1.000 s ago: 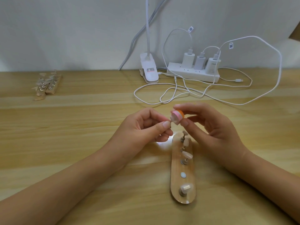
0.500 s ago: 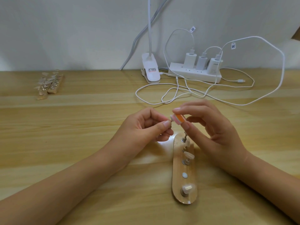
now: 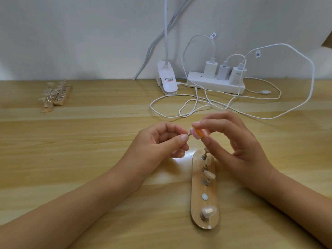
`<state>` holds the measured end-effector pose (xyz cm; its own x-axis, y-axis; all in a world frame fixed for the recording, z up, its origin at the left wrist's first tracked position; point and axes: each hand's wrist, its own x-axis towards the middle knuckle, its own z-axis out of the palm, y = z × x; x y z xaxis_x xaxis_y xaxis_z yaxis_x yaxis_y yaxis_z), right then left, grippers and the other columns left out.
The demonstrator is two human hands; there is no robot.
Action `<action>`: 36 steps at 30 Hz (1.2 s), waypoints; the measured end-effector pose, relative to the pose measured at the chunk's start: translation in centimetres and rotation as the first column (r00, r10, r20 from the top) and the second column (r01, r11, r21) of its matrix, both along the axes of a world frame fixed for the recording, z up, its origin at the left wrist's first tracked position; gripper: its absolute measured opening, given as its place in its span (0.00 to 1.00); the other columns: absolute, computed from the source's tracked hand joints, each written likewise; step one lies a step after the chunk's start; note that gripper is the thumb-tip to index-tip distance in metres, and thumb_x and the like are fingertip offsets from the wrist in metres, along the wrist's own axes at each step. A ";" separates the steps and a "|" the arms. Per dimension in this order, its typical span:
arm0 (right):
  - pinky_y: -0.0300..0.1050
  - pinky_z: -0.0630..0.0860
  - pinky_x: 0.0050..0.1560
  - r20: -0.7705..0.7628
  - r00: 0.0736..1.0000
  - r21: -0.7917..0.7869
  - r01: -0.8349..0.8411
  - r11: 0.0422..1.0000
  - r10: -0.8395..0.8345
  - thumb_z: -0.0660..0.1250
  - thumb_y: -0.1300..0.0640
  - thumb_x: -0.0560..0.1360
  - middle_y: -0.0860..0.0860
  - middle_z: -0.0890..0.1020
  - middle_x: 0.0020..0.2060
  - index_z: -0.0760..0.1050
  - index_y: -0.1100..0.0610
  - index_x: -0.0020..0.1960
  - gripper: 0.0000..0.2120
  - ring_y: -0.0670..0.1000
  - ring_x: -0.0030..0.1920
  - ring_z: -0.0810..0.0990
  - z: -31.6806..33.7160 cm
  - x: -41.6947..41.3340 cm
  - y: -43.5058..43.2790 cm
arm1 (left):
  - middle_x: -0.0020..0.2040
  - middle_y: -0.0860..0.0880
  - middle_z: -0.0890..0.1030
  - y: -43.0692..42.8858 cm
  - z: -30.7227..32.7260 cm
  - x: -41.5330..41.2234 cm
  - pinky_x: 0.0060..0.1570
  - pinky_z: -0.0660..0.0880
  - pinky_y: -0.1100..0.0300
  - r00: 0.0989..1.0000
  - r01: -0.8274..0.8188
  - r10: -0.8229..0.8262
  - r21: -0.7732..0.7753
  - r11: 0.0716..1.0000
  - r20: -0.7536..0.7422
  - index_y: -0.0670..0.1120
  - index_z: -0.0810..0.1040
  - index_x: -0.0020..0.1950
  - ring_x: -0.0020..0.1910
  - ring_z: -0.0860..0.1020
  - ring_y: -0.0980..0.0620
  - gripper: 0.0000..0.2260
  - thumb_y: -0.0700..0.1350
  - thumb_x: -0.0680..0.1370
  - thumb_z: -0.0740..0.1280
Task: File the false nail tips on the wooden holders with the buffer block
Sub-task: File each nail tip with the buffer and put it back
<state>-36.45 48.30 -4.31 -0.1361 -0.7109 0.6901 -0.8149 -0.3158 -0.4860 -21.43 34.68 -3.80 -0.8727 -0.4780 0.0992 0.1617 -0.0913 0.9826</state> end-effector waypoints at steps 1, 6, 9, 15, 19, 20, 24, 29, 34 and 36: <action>0.47 0.74 0.57 -0.012 1.000 0.001 0.007 1.000 -0.007 0.67 0.64 0.78 0.54 0.76 0.52 0.77 0.56 0.60 0.12 0.53 0.52 0.79 0.1 0.0 0.0 | 0.35 0.48 0.82 0.0 0.0 0.0 0.37 0.75 0.67 1.000 -0.003 0.003 -0.018 1.000 0.010 0.41 0.81 0.50 0.32 0.79 0.56 0.11 0.44 0.71 0.70; 0.41 0.71 0.60 -0.130 0.991 0.016 0.011 1.000 -0.009 0.65 0.63 0.78 0.55 0.75 0.53 0.78 0.57 0.60 0.12 0.50 0.56 0.77 0.2 0.3 0.2 | 0.33 0.49 0.82 0.0 -0.2 -0.2 0.35 0.74 0.68 0.998 -0.027 0.030 -0.050 0.998 0.048 0.42 0.83 0.46 0.31 0.78 0.57 0.09 0.45 0.70 0.71; 0.42 0.72 0.59 -0.119 0.992 0.008 0.043 0.999 -0.042 0.66 0.64 0.78 0.54 0.76 0.53 0.78 0.58 0.59 0.11 0.50 0.55 0.77 0.3 0.2 0.1 | 0.33 0.49 0.82 -0.1 -0.3 -0.2 0.35 0.74 0.68 0.998 -0.039 0.042 -0.050 0.998 0.053 0.43 0.82 0.45 0.31 0.78 0.57 0.05 0.43 0.73 0.71; 0.54 0.75 0.56 -0.145 0.987 0.005 0.071 0.997 -0.070 0.67 0.65 0.78 0.53 0.76 0.53 0.78 0.55 0.60 0.12 0.54 0.55 0.79 0.1 0.2 0.2 | 0.33 0.49 0.82 0.0 -0.3 -0.2 0.35 0.74 0.69 0.998 -0.047 0.049 -0.045 0.998 0.048 0.44 0.82 0.44 0.31 0.78 0.57 0.01 0.40 0.74 0.70; 0.53 0.74 0.57 -0.187 0.980 0.002 0.072 0.997 -0.071 0.65 0.62 0.79 0.52 0.76 0.54 0.80 0.57 0.59 0.10 0.55 0.56 0.78 -0.1 0.2 0.2 | 0.33 0.49 0.82 0.1 -0.2 -0.1 0.35 0.74 0.69 0.998 -0.039 0.041 -0.044 0.998 0.040 0.43 0.81 0.44 0.31 0.78 0.57 0.01 0.40 0.74 0.70; 0.53 0.74 0.58 -0.185 0.980 0.003 0.079 0.997 -0.078 0.65 0.62 0.79 0.52 0.76 0.54 0.80 0.57 0.59 0.10 0.55 0.56 0.78 -0.1 0.1 0.1 | 0.33 0.49 0.82 0.1 -0.2 -0.1 0.35 0.74 0.69 0.998 -0.041 0.043 -0.048 0.998 0.041 0.43 0.81 0.44 0.30 0.78 0.57 0.01 0.40 0.74 0.70; 0.53 0.74 0.59 -0.153 0.982 0.003 0.116 0.993 -0.114 0.65 0.66 0.78 0.54 0.75 0.54 0.79 0.57 0.59 0.12 0.57 0.58 0.77 -0.1 -0.3 0.0 | 0.32 0.50 0.81 0.1 -0.2 -0.2 0.33 0.74 0.69 0.998 -0.043 0.047 -0.072 0.996 0.052 0.41 0.81 0.44 0.30 0.78 0.58 0.02 0.36 0.76 0.69; 0.45 0.72 0.61 -0.067 0.990 0.005 0.122 0.993 -0.121 0.65 0.66 0.78 0.51 0.75 0.54 0.79 0.56 0.60 0.13 0.51 0.57 0.77 -0.1 -0.5 -0.1 | 0.32 0.50 0.82 0.1 -0.2 -0.2 0.33 0.74 0.69 0.996 -0.056 0.062 -0.082 0.995 0.069 0.42 0.81 0.44 0.30 0.78 0.58 0.02 0.37 0.76 0.69; 0.41 0.74 0.60 0.219 0.958 0.022 0.185 0.982 -0.186 0.66 0.60 0.79 0.46 0.76 0.53 0.76 0.52 0.65 0.15 0.50 0.56 0.78 0.0 -1.0 -0.3 | 0.34 0.49 0.83 0.1 -0.2 -0.1 0.34 0.74 0.70 0.996 -0.051 0.056 -0.068 0.996 0.070 0.42 0.82 0.45 0.31 0.79 0.57 0.02 0.37 0.76 0.69; 0.40 0.74 0.60 0.267 0.949 0.034 0.167 0.985 -0.170 0.66 0.59 0.79 0.46 0.76 0.53 0.77 0.50 0.63 0.14 0.51 0.56 0.78 -0.1 -1.0 -0.3 | 0.36 0.49 0.84 0.1 -0.2 0.0 0.36 0.75 0.69 0.998 -0.024 0.028 -0.064 0.998 0.064 0.41 0.82 0.47 0.34 0.81 0.57 0.03 0.36 0.76 0.69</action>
